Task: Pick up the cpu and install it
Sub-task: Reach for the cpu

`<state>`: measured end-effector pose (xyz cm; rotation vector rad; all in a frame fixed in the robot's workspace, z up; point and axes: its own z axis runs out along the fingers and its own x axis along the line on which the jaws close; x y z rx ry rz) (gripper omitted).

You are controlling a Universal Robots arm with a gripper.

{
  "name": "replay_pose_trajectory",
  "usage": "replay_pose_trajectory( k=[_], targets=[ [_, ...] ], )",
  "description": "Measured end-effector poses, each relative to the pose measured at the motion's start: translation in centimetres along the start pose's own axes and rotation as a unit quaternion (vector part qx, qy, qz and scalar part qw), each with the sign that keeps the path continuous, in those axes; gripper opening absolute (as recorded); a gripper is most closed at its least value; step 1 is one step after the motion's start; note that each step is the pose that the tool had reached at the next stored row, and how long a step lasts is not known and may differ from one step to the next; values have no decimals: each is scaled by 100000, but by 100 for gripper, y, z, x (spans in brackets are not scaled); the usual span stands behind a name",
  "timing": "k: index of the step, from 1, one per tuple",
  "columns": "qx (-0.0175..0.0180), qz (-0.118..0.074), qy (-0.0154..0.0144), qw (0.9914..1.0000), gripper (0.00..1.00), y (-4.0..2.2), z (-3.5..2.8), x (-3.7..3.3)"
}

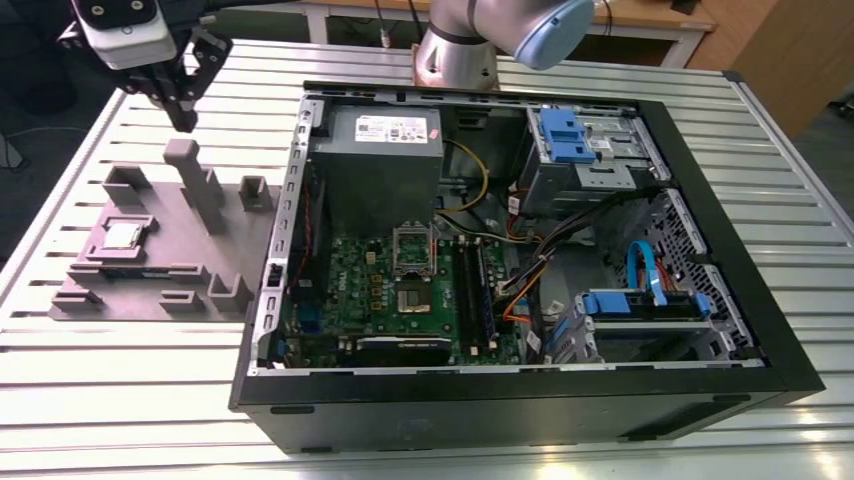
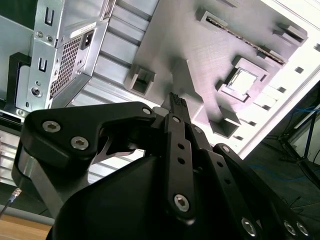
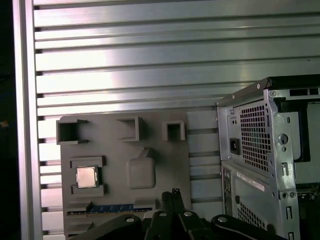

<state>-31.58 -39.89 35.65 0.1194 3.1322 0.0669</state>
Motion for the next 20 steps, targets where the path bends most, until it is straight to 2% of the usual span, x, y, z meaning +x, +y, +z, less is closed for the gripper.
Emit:
replay_pose_trajectory(
  k=[20],
  targets=[
    [0, -1, -1, 100000, 10, -4, 1, 45]
  ],
)
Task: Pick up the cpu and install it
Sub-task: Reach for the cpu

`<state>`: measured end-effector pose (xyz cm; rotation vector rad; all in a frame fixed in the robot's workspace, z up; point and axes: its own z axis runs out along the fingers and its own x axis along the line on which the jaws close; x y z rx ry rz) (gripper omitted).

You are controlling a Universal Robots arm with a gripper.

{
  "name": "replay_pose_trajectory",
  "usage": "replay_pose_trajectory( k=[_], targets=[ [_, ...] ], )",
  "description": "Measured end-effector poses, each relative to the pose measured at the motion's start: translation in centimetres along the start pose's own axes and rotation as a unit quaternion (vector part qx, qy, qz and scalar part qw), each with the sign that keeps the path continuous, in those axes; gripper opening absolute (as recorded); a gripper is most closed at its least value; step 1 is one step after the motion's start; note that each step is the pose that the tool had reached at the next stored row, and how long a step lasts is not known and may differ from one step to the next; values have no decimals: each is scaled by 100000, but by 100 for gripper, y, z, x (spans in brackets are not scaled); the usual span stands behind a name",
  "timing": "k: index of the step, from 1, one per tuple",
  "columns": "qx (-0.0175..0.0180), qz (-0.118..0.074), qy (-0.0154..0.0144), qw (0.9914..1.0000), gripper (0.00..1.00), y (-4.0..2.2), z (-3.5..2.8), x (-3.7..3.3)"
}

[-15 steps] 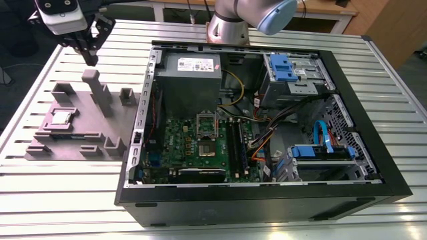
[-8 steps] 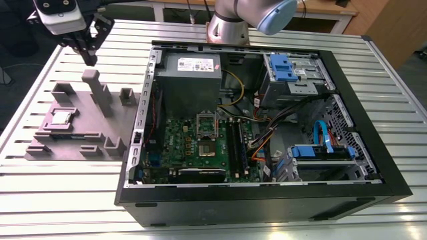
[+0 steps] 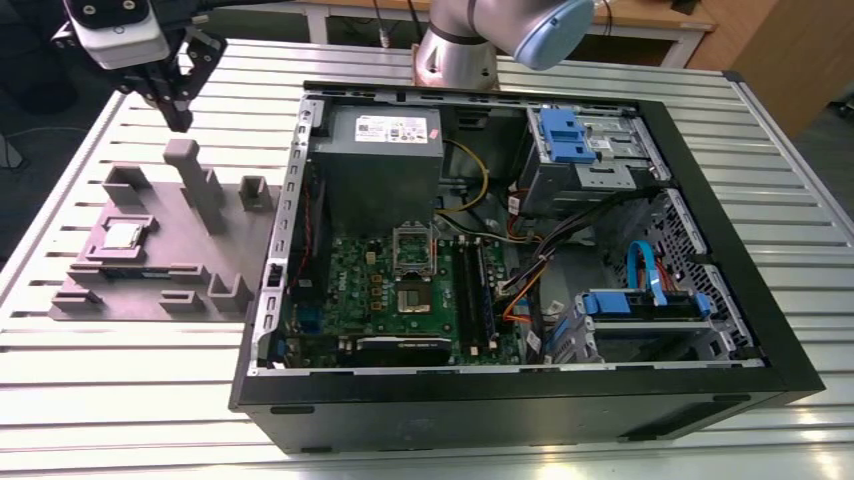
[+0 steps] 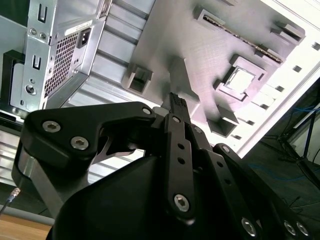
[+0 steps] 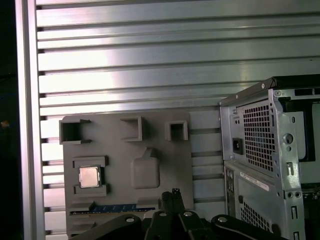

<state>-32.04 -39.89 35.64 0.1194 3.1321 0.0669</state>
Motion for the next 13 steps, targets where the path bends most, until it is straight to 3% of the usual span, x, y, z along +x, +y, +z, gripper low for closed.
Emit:
replay_pose_trajectory(
  k=[13],
  targets=[
    [1, 1, 0, 100000, 10, -2, 0, 27]
  ],
)
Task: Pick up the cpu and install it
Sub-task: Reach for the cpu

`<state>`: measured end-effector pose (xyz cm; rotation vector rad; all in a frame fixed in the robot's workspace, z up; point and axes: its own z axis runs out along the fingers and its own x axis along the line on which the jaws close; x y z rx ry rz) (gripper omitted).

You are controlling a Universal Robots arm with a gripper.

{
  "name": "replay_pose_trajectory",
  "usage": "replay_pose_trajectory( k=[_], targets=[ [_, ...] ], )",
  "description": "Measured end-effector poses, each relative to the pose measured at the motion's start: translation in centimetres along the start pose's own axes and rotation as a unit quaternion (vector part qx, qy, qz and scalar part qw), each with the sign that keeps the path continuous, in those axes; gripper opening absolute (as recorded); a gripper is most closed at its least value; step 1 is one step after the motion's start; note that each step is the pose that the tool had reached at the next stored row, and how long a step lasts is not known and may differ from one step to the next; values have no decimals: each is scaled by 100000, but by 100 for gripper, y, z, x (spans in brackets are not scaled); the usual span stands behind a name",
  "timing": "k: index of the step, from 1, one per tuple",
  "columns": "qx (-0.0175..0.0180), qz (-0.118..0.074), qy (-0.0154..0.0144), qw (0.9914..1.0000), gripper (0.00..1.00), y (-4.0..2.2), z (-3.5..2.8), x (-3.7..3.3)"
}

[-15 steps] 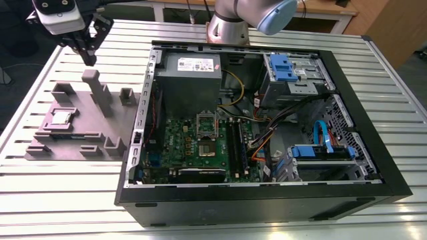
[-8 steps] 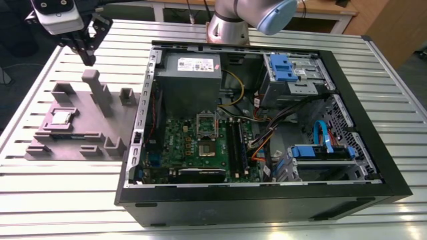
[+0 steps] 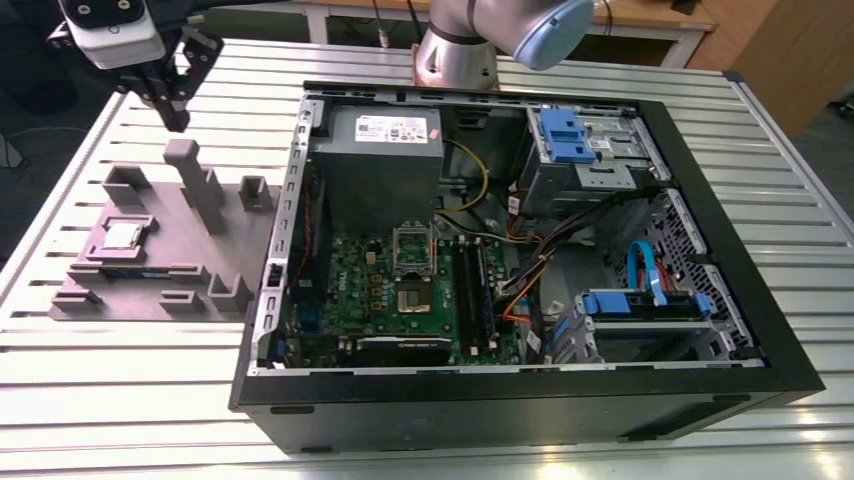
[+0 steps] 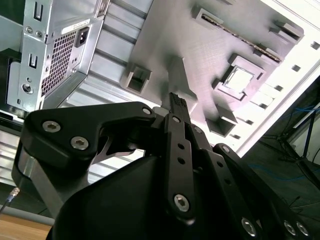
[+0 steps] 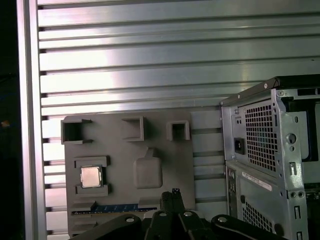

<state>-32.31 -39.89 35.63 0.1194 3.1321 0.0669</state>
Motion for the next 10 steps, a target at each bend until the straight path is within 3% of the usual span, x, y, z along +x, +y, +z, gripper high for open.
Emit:
replay_pose_trajectory(
  k=[10],
  targets=[
    [2, -2, 1, 100000, 10, -2, 0, 22]
  ],
)
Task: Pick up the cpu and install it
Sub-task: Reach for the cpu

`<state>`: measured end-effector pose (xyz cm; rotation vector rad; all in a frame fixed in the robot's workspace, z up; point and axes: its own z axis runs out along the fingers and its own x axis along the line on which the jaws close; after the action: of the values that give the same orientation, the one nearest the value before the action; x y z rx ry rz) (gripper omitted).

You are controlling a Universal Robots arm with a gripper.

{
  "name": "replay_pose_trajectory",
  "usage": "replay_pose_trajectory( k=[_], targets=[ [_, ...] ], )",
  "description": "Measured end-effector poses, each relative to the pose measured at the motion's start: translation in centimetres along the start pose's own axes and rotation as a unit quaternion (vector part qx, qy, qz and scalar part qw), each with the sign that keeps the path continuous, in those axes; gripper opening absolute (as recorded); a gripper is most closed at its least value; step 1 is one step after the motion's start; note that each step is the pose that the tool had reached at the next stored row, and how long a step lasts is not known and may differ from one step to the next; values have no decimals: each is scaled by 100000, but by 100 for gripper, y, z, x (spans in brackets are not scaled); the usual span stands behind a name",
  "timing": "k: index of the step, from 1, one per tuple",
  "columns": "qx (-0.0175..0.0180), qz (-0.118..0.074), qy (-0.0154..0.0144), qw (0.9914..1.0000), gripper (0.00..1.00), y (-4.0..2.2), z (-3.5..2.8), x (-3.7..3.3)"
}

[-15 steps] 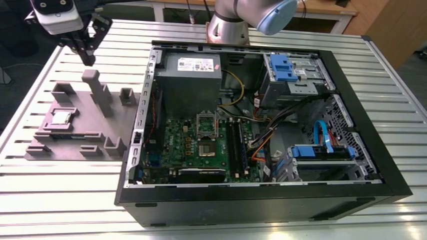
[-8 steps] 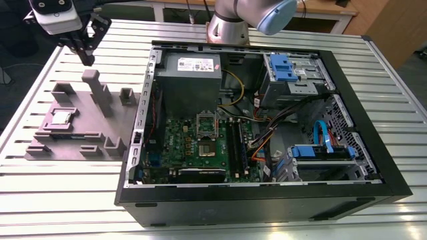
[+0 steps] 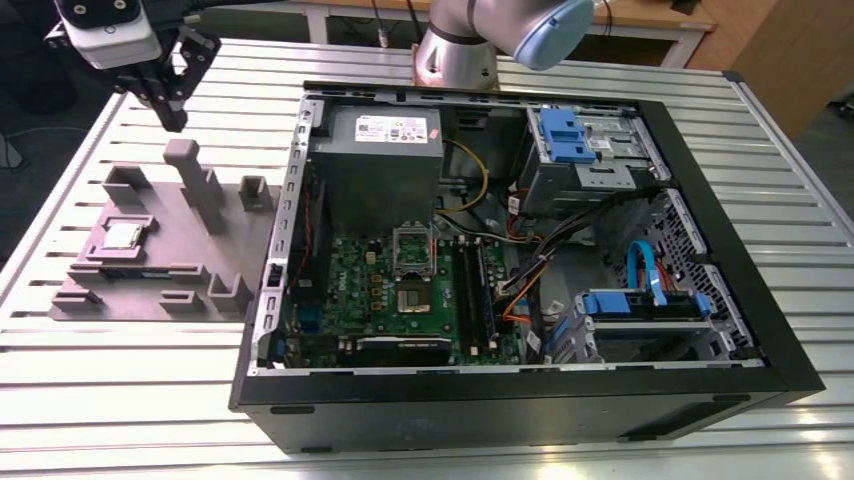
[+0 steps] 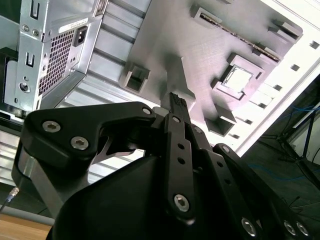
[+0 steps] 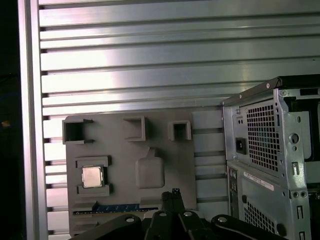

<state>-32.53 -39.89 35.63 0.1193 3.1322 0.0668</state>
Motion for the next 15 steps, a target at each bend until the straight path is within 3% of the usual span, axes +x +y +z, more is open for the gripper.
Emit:
replay_pose_trajectory(
  k=[15],
  targets=[
    [0, 4, 2, 100000, 10, -3, 0, 35]
  ],
)
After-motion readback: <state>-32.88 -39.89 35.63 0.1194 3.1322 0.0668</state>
